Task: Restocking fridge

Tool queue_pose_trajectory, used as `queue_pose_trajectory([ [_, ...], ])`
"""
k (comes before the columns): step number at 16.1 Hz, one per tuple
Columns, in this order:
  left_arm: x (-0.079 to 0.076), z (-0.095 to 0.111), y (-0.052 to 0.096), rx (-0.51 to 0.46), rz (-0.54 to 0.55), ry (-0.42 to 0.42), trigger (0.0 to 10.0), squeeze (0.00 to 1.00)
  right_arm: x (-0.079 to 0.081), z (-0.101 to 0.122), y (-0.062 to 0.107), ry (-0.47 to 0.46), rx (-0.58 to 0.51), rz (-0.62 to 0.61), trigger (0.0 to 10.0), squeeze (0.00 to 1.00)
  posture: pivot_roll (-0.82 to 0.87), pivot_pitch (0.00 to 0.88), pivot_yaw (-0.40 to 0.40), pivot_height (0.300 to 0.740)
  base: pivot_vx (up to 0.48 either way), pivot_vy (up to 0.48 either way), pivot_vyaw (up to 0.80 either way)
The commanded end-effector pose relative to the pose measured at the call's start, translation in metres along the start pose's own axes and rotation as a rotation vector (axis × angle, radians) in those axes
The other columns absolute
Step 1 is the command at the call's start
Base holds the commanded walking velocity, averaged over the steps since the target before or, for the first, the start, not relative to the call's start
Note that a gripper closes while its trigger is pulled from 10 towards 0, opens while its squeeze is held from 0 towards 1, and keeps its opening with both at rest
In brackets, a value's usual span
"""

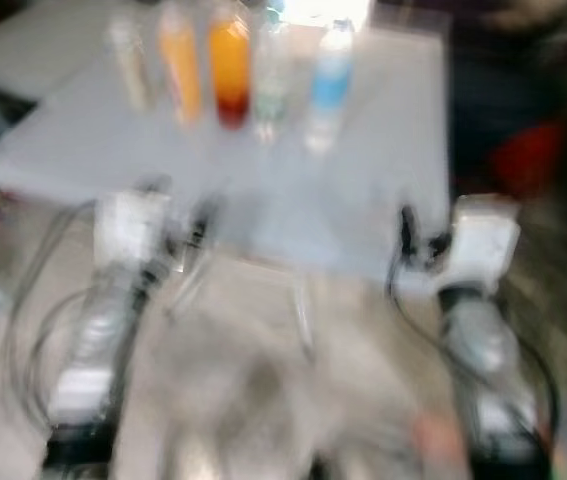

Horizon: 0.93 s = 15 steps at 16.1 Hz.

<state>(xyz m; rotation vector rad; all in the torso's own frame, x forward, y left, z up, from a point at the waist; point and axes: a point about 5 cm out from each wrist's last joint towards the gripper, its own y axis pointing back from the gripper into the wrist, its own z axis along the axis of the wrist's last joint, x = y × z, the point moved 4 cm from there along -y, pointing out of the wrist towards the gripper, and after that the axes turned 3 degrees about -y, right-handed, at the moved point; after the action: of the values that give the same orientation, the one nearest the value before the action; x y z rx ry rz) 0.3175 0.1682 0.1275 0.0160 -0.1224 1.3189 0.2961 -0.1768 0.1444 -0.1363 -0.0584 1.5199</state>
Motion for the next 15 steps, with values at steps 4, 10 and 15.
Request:
queue_pose_trajectory([
  [4, 0.0063, 0.0082, -0.0004, -0.027, 0.022, -0.005, 10.0, 0.00, 0.0011, 0.0143, 0.0000, 0.014, -0.046, 0.011, 10.0, 0.00, -0.06, 0.102, -0.025, 0.740, 0.468, 0.000, 0.00],
  [10, 0.0069, 0.0068, -0.0019, -0.019, 0.049, 0.013, 10.0, 0.00, 0.0041, 0.0174, -0.0009, 0.021, -0.050, 0.036, 10.0, 0.00, -0.06, 0.095, -0.035, 0.740, 0.148, 0.000, 0.00],
  [15, 0.0067, 0.0051, -0.0025, -0.014, 0.051, 0.026, 10.0, 0.00, 0.0057, 0.0183, -0.0010, 0.030, -0.055, 0.047, 10.0, 0.00, -0.07, 0.088, -0.036, 0.740, 0.000, 0.096, 0.00],
])
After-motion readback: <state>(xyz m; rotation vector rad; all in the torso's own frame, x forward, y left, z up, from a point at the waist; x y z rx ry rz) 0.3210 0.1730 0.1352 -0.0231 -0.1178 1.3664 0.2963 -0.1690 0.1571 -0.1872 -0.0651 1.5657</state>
